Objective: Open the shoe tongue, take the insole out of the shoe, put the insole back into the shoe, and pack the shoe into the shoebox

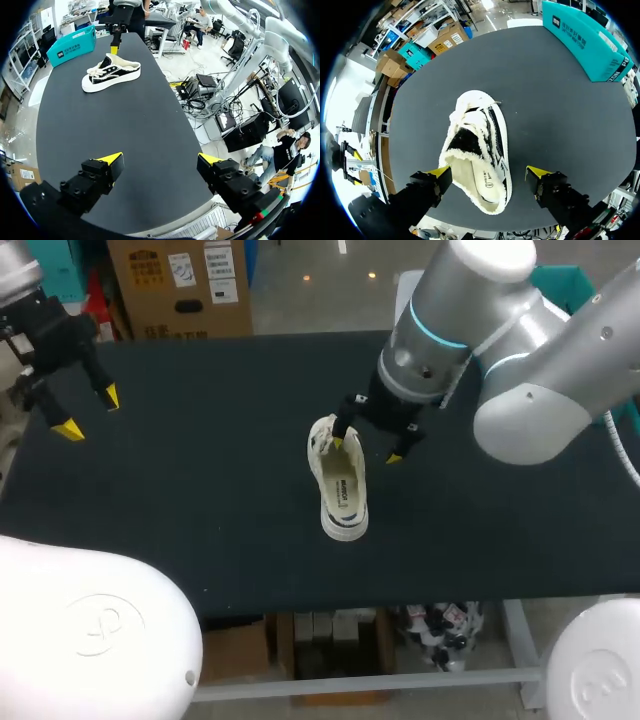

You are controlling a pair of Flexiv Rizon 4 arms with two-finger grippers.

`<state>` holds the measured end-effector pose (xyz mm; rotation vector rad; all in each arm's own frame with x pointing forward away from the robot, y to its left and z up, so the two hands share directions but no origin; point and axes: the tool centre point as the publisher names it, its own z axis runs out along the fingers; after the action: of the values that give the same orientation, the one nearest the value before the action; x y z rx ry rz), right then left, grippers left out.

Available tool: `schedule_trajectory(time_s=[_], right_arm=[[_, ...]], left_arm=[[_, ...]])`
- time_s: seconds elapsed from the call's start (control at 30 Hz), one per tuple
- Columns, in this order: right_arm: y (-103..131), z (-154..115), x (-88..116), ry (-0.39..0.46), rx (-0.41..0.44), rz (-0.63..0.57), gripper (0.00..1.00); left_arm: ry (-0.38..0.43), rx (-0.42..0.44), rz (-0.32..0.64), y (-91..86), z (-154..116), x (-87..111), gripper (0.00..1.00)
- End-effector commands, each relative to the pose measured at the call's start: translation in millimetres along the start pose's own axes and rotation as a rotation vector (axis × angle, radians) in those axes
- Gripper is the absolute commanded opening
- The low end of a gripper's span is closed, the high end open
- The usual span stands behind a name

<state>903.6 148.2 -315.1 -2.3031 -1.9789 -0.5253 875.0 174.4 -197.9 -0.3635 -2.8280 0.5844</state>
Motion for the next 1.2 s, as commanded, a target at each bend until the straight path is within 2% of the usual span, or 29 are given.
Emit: schedule_trajectory(time_s=[0.03, 0.27, 0.47, 0.7, 0.73, 0.77, 0.83, 0.87, 1.0, 1.2], right_arm=[[0.8, 10.4, -3.1, -0.018, -0.362, 0.016, 1.00], [7.1, 16.3, -14.4, -0.085, -0.365, 0.044, 1.00], [6.3, 33.7, -13.7, -0.120, -0.345, 0.036, 1.00], [1.5, 45.7, -20.0, -0.119, -0.310, 0.025, 0.99], [1.8, 48.2, -20.5, -0.118, -0.308, 0.026, 0.95], [2.3, 50.7, -20.6, -0.122, -0.304, 0.027, 0.87], [2.1, 53.5, -19.8, -0.119, -0.298, 0.023, 0.49], [1.7, 54.7, -18.9, -0.123, -0.294, 0.018, 0.42], [0.5, 56.2, -17.0, -0.133, -0.293, 0.007, 0.00], [-2.5, 57.4, -14.9, -0.135, -0.288, -0.019, 0.00]], left_arm=[[0.027, -0.005, -0.001, -5.1, 2.0, -6.4, 1.00], [0.036, -0.006, 0.012, -15.5, 7.9, -11.4, 1.00], [0.043, -0.022, -0.003, -15.7, 6.2, -13.2, 1.00], [0.048, -0.032, -0.020, -13.1, 4.0, -16.1, 1.00], [0.051, -0.033, -0.022, -13.1, 4.9, -17.0, 1.00], [0.055, -0.035, -0.024, -13.5, 6.1, -17.7, 1.00], [0.058, -0.036, -0.025, -13.9, 7.5, -19.2, 1.00], [0.060, -0.036, -0.025, -14.1, 7.9, -20.0, 1.00], [0.066, -0.036, -0.023, -14.6, 9.6, -22.6, 1.00], [0.074, -0.036, -0.024, -14.9, 12.2, -24.7, 1.00]])
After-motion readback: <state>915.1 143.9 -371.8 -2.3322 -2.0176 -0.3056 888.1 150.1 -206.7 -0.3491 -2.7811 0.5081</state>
